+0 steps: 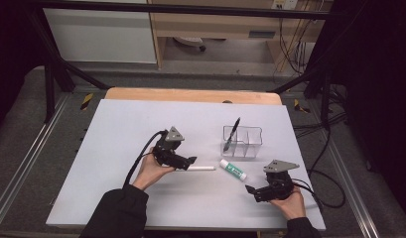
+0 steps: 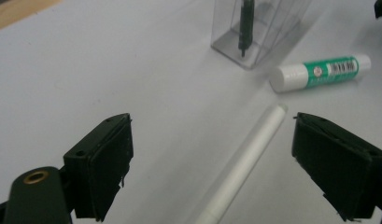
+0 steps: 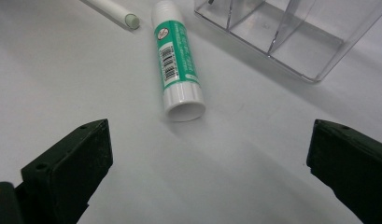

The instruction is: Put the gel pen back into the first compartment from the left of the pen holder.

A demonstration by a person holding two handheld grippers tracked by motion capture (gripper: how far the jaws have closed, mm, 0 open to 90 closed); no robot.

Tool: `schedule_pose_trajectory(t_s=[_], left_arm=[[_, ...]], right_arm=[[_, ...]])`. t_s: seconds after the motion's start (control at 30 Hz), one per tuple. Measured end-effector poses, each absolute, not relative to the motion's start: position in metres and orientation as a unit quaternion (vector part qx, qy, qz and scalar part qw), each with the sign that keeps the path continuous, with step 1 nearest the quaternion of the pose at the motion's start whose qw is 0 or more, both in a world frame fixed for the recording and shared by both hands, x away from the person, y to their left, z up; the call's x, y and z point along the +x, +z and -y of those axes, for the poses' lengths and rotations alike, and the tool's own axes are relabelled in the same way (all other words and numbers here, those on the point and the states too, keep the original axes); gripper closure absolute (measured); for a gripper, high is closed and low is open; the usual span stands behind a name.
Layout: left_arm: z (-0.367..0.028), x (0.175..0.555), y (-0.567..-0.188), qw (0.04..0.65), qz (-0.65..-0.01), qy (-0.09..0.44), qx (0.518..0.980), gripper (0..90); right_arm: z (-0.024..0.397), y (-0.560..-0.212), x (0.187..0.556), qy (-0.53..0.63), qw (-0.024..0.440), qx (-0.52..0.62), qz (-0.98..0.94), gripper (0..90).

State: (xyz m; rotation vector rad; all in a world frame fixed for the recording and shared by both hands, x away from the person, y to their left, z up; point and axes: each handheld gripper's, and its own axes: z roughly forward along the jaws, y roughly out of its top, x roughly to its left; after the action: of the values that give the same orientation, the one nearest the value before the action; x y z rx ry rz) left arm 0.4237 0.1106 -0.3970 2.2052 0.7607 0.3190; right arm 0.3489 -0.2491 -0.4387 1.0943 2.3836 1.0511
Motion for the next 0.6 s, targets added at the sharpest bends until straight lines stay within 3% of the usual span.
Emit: schedule_pose_trajectory(t_s=[0.37, 0.6], left_arm=[[-0.117, 0.418, -0.416, 0.343, -0.277, 0.101, 0.892, 12.7], [-0.116, 0.421, -0.418, 0.325, -0.248, 0.085, 0.908, 26.9]], right_arm=[[0.249, -0.439, 0.349, 0.366, 0.157, 0.384, -0.833, 1.0], [0.248, -0.439, 0.350, 0.369, 0.157, 0.386, -0.831, 1.0]])
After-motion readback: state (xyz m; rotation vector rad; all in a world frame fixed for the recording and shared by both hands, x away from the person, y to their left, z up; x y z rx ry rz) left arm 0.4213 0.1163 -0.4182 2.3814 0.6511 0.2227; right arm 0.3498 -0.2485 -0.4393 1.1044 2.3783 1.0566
